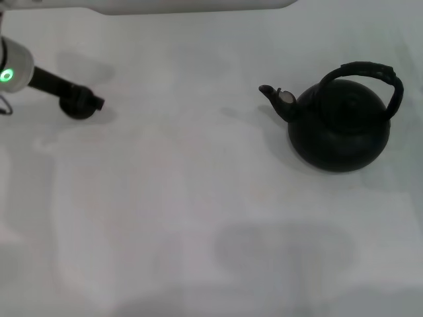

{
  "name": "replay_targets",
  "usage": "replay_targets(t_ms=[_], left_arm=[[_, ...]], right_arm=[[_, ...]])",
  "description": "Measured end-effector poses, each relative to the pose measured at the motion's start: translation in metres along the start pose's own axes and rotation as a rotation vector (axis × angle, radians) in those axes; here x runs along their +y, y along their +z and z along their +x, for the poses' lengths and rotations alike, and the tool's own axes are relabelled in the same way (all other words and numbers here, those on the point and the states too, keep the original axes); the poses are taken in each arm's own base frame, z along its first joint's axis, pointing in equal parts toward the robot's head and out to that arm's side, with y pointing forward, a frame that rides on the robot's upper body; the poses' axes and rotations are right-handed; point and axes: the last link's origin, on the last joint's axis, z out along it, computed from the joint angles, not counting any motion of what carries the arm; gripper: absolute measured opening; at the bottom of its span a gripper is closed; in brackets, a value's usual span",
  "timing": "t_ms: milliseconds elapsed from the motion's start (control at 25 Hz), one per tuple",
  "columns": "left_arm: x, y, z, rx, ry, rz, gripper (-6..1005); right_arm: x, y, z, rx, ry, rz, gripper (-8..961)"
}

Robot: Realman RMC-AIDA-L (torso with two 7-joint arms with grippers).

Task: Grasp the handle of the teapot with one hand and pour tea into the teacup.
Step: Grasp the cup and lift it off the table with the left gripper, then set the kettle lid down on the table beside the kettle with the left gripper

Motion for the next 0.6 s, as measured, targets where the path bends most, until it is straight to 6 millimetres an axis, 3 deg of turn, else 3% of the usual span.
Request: replay_targets(t_ms=[120,400,600], left_arm=[[0.010,-0.003,0.017,0.036,0.041,-0.016,699],[0.057,0.006,0.056,0.130,0.203,-0.133,699],[0.085,0.015,0.065,0.139,0.293,-0.192,700]], right_arm=[[0.000,0.000,-0.001,-0.004,-0.001,-0.002,841],[0.003,0.004,-0.004,-0.020,0.000,-0.014,841],[0.005,0.007,-0.005,-0.021,0.000,-0.018,841]])
